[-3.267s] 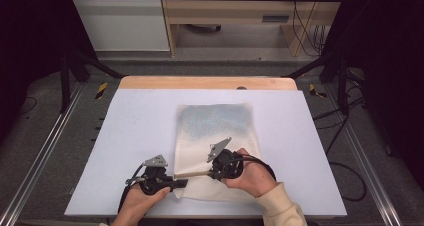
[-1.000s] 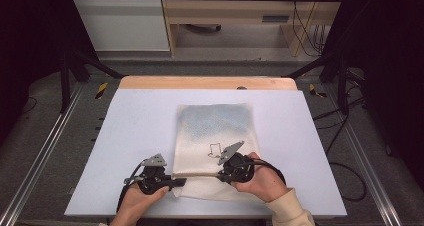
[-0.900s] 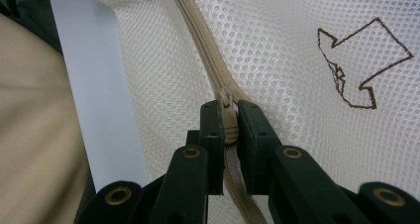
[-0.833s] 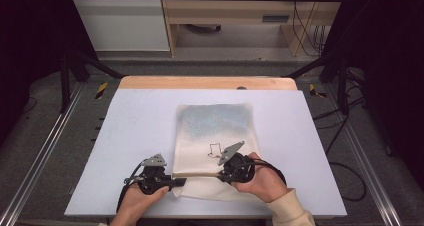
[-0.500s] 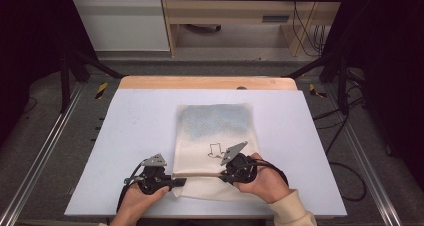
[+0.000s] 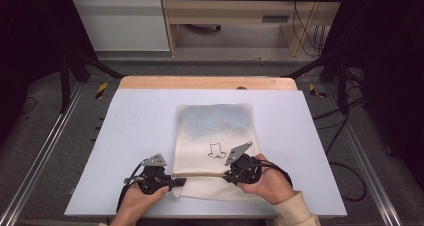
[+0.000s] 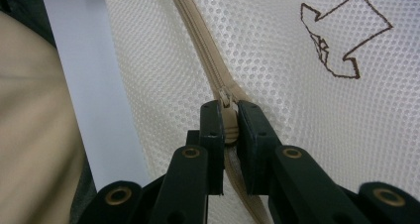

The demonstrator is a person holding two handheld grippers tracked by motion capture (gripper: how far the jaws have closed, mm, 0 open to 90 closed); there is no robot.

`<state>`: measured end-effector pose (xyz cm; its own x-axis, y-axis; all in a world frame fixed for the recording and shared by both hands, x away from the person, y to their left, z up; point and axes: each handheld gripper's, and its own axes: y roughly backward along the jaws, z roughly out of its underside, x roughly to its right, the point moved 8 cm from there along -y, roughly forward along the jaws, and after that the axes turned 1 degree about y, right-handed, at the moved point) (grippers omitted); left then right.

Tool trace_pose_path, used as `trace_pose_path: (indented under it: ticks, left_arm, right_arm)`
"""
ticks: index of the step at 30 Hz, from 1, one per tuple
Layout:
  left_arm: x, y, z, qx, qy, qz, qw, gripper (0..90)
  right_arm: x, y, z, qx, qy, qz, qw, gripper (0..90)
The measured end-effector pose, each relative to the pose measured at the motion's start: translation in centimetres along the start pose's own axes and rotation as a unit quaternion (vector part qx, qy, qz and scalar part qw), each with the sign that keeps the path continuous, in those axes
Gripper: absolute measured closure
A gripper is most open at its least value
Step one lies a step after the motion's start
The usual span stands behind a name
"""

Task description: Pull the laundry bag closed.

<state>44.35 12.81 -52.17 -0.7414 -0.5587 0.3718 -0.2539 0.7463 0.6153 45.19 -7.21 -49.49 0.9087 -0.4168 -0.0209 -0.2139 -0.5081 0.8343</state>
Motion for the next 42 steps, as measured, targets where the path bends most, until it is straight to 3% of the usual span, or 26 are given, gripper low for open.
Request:
trace_pose_path:
  ticks: [42]
  left_arm:
    - [0.0, 0.0, 0.0, -0.003, -0.004, 0.000, 1.0000, 84.1]
  right_arm:
    - [0.5, 1.4, 2.2, 0.015, -0.030, 0.008, 0.9994, 82.0]
